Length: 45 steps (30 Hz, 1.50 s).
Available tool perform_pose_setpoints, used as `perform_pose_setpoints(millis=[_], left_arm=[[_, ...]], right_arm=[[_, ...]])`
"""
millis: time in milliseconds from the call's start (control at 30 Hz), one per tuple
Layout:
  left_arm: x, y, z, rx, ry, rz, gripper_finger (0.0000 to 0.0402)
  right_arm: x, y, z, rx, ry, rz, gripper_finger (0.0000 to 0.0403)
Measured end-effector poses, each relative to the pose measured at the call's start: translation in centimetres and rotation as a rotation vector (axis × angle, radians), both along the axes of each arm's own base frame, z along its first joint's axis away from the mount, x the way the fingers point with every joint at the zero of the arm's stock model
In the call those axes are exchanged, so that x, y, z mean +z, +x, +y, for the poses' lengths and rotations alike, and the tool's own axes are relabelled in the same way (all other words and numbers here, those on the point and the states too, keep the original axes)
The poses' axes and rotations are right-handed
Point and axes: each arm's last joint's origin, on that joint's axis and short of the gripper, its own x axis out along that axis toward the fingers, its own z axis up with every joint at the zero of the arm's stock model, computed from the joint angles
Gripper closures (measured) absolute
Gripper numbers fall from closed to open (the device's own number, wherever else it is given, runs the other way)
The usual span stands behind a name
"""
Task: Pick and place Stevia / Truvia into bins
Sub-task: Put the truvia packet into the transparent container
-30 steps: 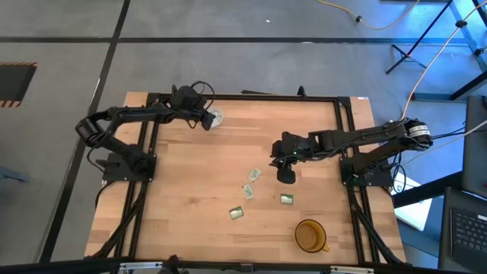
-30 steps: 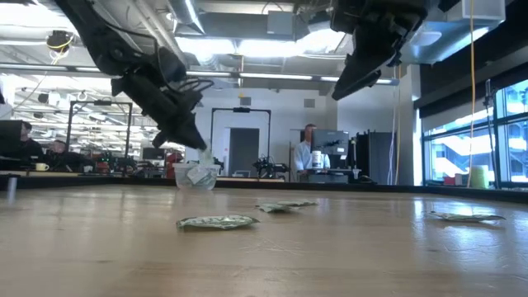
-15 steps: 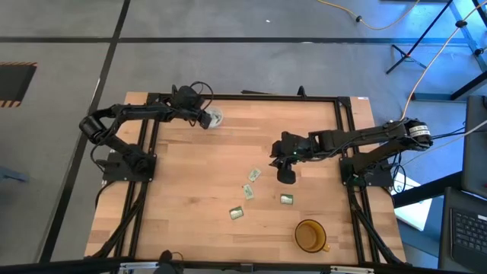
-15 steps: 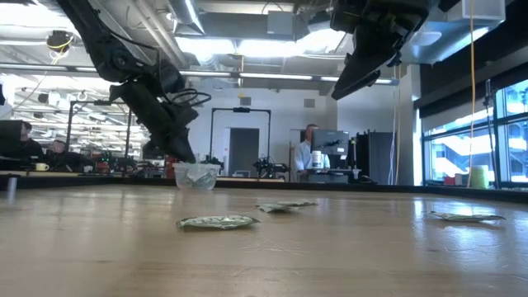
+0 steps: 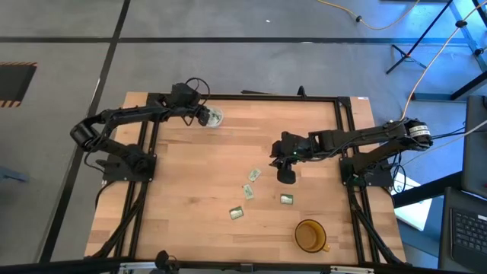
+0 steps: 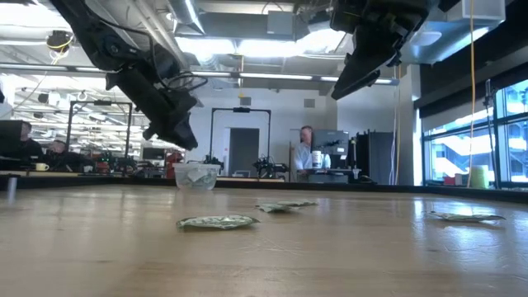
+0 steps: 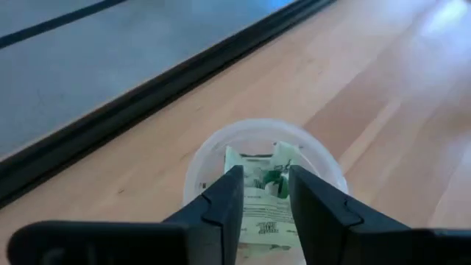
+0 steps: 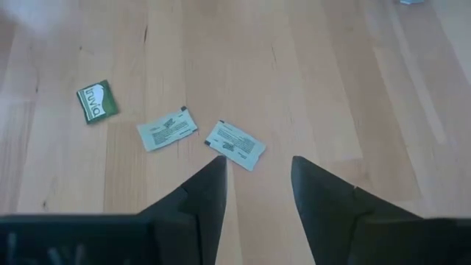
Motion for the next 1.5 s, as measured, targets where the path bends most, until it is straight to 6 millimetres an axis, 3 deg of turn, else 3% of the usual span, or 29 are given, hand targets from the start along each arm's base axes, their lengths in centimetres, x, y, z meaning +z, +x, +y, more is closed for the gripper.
perform_pose_setpoints(millis=[200,433,633,833,1100,1333,1500], left_arm=[[2.7,0.2,-1.5,-0.126,0.062,-0.120,0.0294],[5.1,1.9,-6.3,-0.425,0.131,-0.326,0.0303],[4.7,2.9,-10.6,-0.560,0.152,-0.440,0.0304],[3.9,3.5,-13.4,-0.604,0.193,-0.503,0.0304],[3.8,3.8,-15.1,-0.629,0.200,-0.499,0.0304],[3.8,3.9,-15.2,-0.634,0.197,-0.496,0.0304],[3.7,3.9,-15.2,-0.648,0.226,-0.482,0.0304]], right_arm=[[-0.2,0.2,0.2,0.065,-0.027,0.006,0.0246],[-1.8,1.7,1.2,0.172,-0.090,0.010,0.0246],[-4.3,3.8,1.6,0.175,-0.092,0.015,0.0246],[-7.9,5.2,1.1,0.163,-0.094,0.102,0.0247],[-11.0,5.3,0.3,0.144,-0.090,0.250,0.0247],[-9.1,2.4,1.0,0.127,0.050,0.463,0.0247],[-8.9,1.3,3.1,0.194,0.132,0.530,0.0247]])
